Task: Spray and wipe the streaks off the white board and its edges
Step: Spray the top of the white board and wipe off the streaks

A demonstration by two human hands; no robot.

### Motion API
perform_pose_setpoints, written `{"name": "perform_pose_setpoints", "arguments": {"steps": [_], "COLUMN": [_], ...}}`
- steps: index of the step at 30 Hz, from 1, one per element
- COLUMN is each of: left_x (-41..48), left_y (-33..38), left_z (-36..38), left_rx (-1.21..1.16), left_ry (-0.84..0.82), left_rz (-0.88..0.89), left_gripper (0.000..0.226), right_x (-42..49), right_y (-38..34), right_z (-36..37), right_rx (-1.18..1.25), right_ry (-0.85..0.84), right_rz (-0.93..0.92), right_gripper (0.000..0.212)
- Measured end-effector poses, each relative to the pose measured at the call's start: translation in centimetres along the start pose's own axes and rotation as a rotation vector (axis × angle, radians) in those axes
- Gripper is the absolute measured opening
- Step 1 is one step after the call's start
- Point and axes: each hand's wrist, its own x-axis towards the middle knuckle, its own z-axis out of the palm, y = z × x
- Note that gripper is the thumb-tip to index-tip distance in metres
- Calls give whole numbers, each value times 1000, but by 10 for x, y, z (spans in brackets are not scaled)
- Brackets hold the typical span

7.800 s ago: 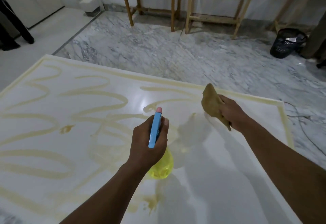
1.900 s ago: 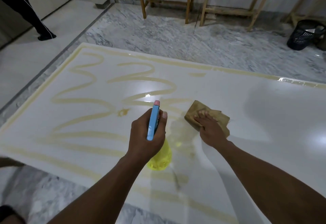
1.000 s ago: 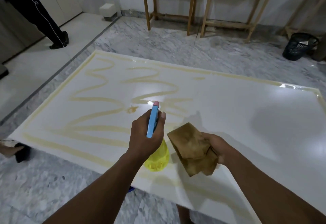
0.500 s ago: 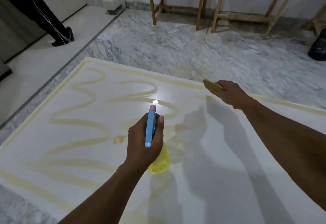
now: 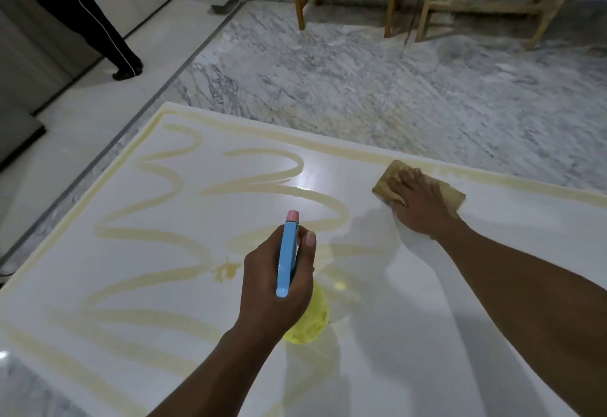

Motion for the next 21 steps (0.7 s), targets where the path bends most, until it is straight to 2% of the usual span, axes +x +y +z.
{"name": "perform_pose_setpoints", "arguments": {"steps": [2, 5, 10, 15, 21], "left_x": [0, -2, -8, -22, -56], "left_y": [-4, -5, -6, -4, -6], "left_z": [-1, -3, -10, -23, -50], "left_rx": [11, 0, 7, 21, 6], "left_ry": [1, 9, 5, 12, -3], "left_rz": [-10, -24, -24, -1, 9], "left_gripper": [20, 23, 19, 21, 22], "right_x": [-4, -15, -37, -83, -152], "right_y": [-4, -7, -17, -43, -87], "right_z": [8, 17, 28, 51, 84], "right_rx": [20, 64, 179, 161, 142], "right_ry": [26, 71, 92, 92, 51], "right_rz": [-9, -33, -62, -86, -61], "right_gripper": [57, 68, 64, 80, 83]}}
